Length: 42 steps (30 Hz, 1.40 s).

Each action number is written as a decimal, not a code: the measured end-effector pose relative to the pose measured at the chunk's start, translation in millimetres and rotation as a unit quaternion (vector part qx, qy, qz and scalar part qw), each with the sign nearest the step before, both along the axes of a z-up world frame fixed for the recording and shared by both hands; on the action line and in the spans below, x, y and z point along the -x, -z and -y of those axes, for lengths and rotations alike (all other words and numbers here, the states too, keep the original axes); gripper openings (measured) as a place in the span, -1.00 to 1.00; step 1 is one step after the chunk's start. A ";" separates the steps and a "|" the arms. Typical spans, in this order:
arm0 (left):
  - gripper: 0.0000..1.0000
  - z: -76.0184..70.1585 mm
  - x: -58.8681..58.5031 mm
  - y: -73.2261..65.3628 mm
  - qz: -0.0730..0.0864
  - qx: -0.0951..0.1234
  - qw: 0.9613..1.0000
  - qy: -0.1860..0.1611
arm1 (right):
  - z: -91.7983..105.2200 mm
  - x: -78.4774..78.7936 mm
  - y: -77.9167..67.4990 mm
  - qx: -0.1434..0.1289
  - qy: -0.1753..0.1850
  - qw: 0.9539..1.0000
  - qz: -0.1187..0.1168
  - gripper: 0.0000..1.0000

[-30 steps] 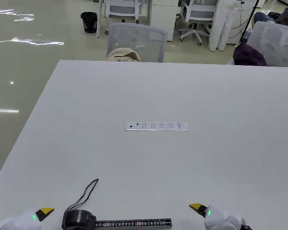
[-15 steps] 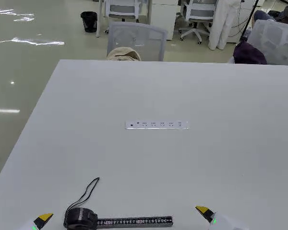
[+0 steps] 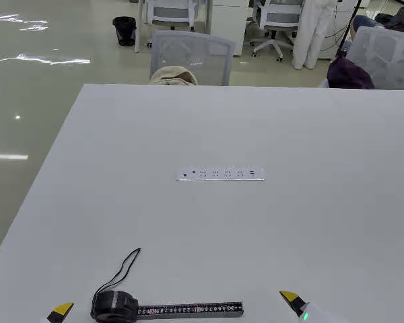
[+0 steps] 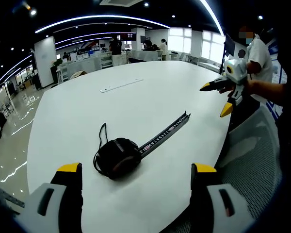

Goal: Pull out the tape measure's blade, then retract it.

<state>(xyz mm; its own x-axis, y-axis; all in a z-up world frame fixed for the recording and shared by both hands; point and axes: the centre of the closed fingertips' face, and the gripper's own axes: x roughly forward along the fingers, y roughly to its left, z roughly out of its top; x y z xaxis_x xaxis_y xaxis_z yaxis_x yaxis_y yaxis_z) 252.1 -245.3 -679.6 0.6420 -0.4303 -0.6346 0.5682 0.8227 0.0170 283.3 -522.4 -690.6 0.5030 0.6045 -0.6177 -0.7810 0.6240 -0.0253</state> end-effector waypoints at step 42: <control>0.98 4.9 -0.5 -10.0 0.019 0.038 0.992 -0.117 | -17.1 16.8 -2.2 -0.008 0.009 1.000 -0.001 0.97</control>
<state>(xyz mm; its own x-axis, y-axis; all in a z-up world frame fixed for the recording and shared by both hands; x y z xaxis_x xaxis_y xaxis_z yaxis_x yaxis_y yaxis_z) 252.6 -250.2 -669.6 0.7535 -0.3117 -0.5789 0.3611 0.9320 -0.0317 266.5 -505.2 -688.5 0.5127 0.6054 -0.6088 -0.7702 0.6376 -0.0145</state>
